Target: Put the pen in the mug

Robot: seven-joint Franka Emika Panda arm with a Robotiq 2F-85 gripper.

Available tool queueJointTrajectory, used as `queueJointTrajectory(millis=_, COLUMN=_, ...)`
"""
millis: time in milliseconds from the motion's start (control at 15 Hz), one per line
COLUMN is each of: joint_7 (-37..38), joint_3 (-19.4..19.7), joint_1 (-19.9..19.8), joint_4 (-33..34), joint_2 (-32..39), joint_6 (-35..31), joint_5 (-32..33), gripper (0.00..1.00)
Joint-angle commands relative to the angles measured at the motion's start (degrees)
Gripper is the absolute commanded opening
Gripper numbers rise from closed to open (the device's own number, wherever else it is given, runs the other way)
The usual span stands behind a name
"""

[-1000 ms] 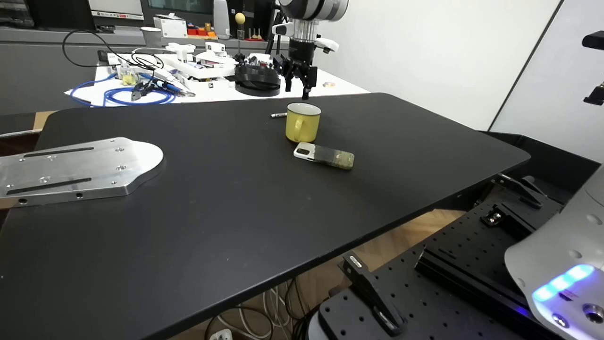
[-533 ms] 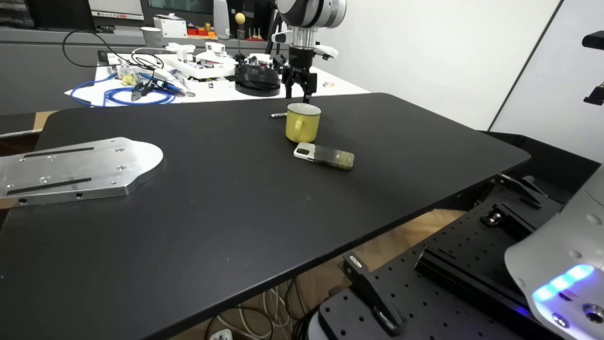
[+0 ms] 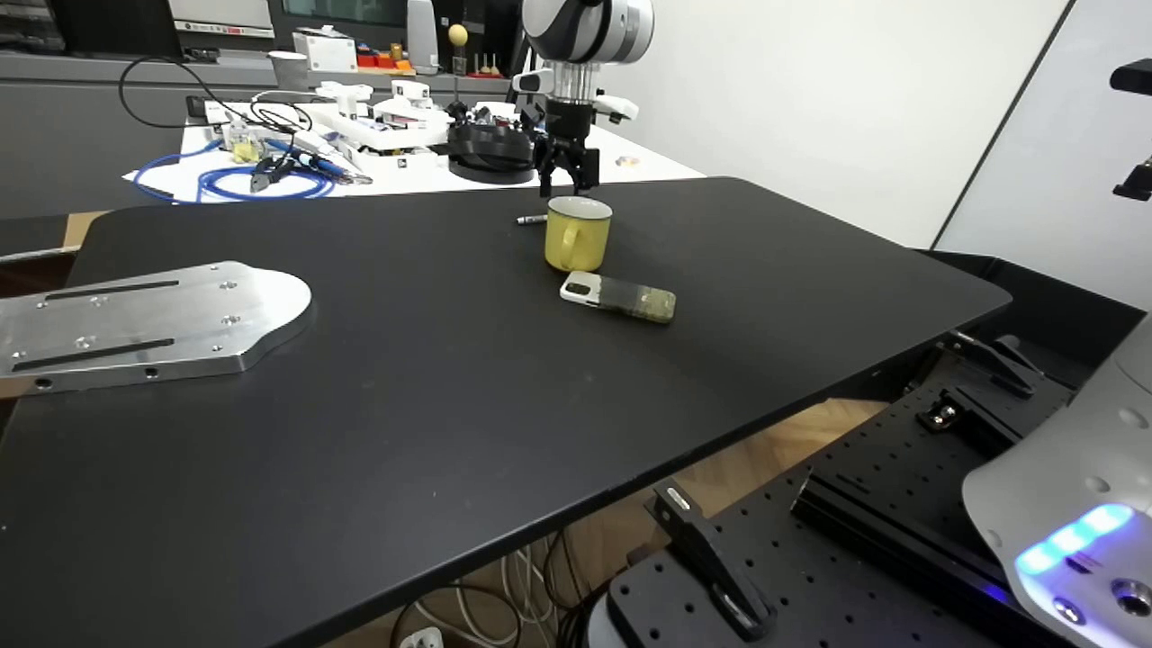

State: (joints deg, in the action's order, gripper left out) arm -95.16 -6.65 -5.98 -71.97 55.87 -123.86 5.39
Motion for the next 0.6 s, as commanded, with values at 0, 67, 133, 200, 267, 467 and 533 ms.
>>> queueJointTrajectory(millis=0, joint_7=-0.4, joint_3=-0.2, joint_1=0.9, joint_4=2.8, joint_2=1.7, joint_6=0.8, joint_5=-0.3, gripper=1.00)
queueJointTrajectory(millis=67, joint_7=-0.3, joint_3=-0.2, joint_1=1.2, joint_4=2.9, joint_2=1.8, joint_6=0.4, joint_5=-0.2, gripper=1.00)
queueJointTrajectory(millis=133, joint_7=-0.1, joint_3=-0.1, joint_1=1.5, joint_4=2.9, joint_2=2.0, joint_6=-0.2, joint_5=0.0, gripper=1.00)
queueJointTrajectory(millis=200, joint_7=0.0, joint_3=0.0, joint_1=1.8, joint_4=3.0, joint_2=2.3, joint_6=-0.5, joint_5=0.1, gripper=1.00)
queueJointTrajectory(millis=267, joint_7=0.1, joint_3=0.0, joint_1=2.0, joint_4=3.1, joint_2=2.5, joint_6=-0.9, joint_5=0.2, gripper=1.00)
queueJointTrajectory(millis=467, joint_7=0.0, joint_3=-0.2, joint_1=2.3, joint_4=3.4, joint_2=3.2, joint_6=-1.6, joint_5=-0.1, gripper=1.00)
queueJointTrajectory(millis=533, joint_7=0.1, joint_3=-0.3, joint_1=2.4, joint_4=3.5, joint_2=3.5, joint_6=-1.8, joint_5=-0.1, gripper=1.00)
